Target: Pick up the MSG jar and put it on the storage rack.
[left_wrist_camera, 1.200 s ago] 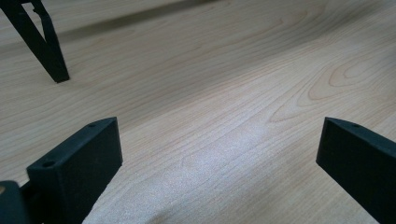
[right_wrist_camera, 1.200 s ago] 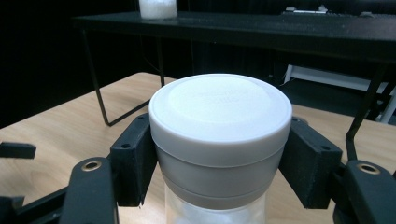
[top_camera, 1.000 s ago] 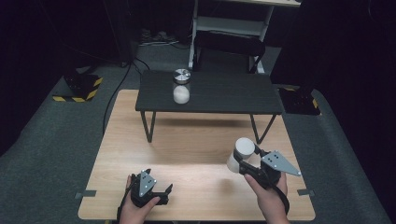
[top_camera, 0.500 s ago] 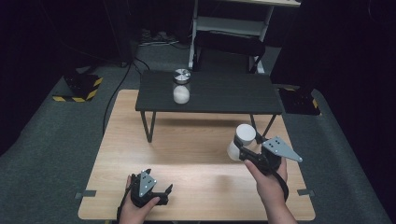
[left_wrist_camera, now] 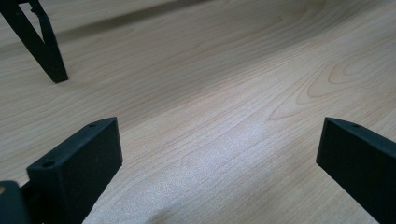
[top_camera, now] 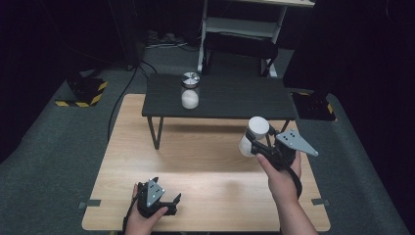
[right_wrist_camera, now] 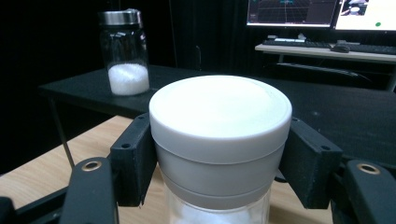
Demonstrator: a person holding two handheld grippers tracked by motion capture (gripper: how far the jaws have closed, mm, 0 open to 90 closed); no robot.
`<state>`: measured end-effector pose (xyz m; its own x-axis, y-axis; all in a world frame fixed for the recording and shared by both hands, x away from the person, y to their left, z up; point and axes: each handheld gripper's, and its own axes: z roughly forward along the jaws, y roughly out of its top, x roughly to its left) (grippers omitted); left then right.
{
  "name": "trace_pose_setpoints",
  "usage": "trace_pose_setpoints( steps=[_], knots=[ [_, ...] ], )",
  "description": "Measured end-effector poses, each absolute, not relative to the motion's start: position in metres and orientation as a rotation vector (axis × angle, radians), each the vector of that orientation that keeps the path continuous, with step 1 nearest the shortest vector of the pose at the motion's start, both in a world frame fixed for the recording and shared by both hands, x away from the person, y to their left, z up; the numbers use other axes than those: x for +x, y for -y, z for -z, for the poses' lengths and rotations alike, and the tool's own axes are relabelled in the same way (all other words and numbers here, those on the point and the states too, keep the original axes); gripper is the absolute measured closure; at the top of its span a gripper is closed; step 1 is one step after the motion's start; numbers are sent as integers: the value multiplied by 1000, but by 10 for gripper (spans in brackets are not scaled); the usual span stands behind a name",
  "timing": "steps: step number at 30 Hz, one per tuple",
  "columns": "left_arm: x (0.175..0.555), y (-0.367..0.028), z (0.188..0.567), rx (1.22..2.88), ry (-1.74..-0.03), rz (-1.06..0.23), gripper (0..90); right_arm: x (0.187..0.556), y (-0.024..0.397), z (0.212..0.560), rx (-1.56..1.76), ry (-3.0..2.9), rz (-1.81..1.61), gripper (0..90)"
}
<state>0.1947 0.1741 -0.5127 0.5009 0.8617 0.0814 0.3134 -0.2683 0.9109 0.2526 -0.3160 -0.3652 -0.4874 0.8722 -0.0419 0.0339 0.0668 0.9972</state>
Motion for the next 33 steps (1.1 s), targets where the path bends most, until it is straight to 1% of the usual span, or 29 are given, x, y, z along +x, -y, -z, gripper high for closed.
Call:
trace_pose_setpoints(
  steps=[33],
  knots=[
    [195,-180,514,1799,-990,-728,7,299,296,310,919,-1548,-1495,340]
  ],
)
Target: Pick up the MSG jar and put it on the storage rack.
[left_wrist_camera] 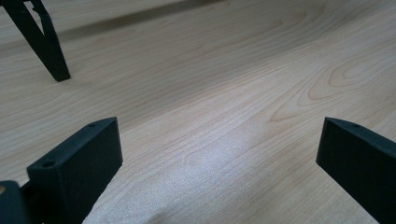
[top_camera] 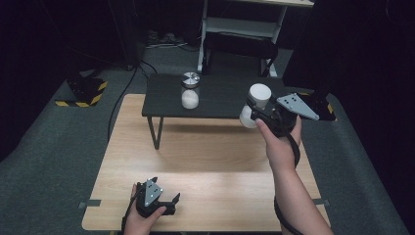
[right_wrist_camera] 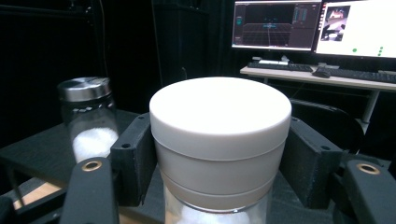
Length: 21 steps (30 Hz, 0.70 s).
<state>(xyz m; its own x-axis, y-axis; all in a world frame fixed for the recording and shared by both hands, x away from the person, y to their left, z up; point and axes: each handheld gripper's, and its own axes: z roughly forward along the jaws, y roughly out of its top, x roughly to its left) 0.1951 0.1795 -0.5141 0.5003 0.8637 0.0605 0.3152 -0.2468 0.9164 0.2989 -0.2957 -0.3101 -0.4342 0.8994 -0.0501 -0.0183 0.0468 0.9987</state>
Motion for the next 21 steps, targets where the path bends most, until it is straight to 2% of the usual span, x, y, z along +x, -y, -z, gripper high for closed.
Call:
trace_pose_setpoints(
  steps=[21],
  knots=[
    [194,-182,514,1793,-989,-720,7,343,278,294,938,-1546,-1439,340]
  ],
)
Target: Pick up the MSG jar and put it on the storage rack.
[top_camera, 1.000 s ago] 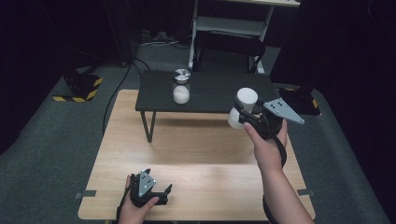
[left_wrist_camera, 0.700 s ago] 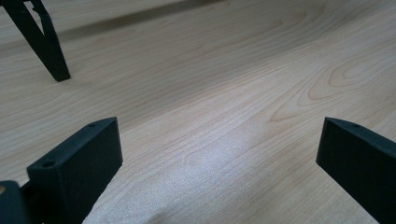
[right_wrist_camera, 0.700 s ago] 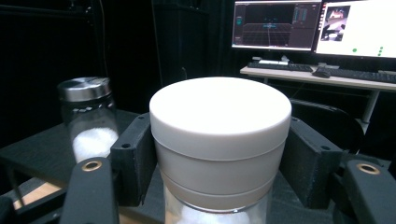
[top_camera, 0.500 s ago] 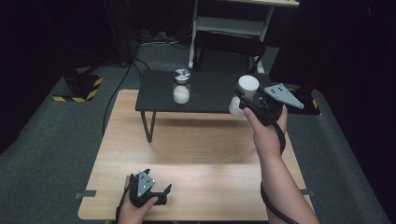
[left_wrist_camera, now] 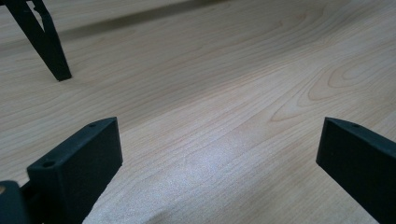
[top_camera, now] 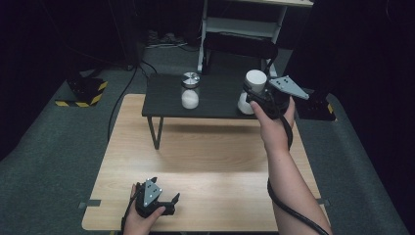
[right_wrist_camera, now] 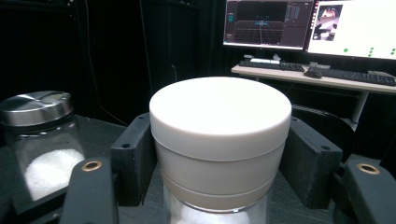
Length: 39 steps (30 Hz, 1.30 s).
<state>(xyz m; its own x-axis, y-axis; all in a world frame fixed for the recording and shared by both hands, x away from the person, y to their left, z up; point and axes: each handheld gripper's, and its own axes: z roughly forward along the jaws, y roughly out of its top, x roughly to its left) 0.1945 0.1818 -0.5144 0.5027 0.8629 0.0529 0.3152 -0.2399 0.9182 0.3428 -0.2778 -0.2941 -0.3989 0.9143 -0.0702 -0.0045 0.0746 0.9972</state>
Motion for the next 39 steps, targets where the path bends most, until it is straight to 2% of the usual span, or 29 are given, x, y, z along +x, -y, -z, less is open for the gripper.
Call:
trace_pose_setpoints(
  steps=[11,26,39],
  knots=[
    [194,-182,515,1788,-992,-718,7,361,277,298,976,-1543,-1436,340],
    [193,-182,515,1794,-987,-724,7,365,278,313,963,-1496,-1476,340],
    [194,-182,515,1790,-990,-720,7,366,277,308,985,-1506,-1475,335]
  ],
)
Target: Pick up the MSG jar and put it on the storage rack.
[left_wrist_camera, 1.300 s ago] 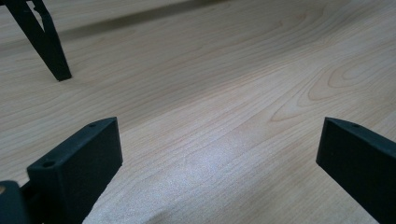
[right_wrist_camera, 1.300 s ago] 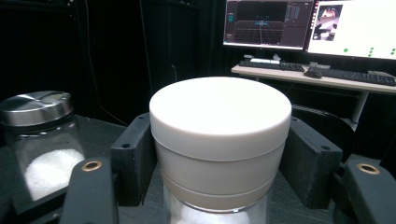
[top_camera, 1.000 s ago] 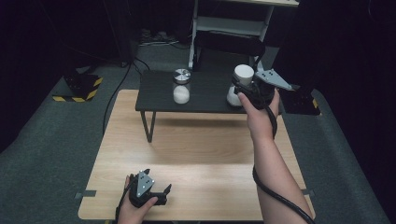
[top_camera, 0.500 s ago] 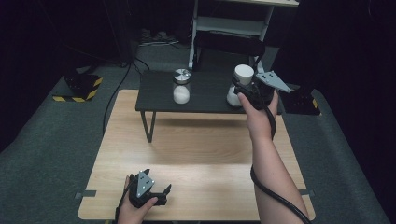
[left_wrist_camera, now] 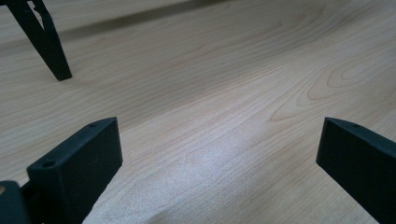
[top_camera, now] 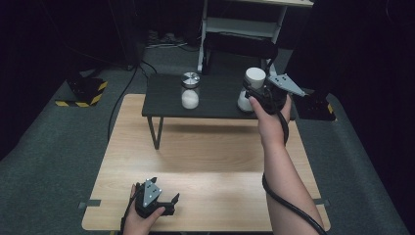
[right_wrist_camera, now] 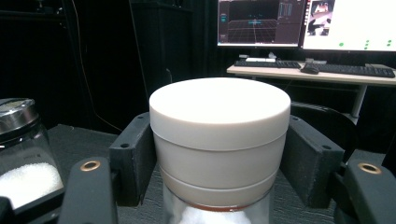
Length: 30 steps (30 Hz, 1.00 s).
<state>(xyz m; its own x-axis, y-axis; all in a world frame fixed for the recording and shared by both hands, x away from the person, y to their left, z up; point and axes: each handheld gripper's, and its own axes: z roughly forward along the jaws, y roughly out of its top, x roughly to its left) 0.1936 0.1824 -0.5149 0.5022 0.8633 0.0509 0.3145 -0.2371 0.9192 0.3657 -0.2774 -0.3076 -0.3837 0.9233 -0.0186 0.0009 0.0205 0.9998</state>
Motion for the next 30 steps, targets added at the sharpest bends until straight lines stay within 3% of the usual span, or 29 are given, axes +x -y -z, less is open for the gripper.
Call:
trace_pose_setpoints(
  steps=[6,16,19,30],
  knots=[
    [193,-183,515,1789,-988,-720,7,367,278,307,987,-1518,-1473,291],
    [193,-183,515,1789,-986,-719,7,367,278,309,1014,-1507,-1493,44],
    [193,-183,515,1788,-987,-717,7,368,280,310,994,-1517,-1510,10],
    [193,-183,515,1788,-986,-718,7,364,283,311,992,-1521,-1533,0]
  ],
)
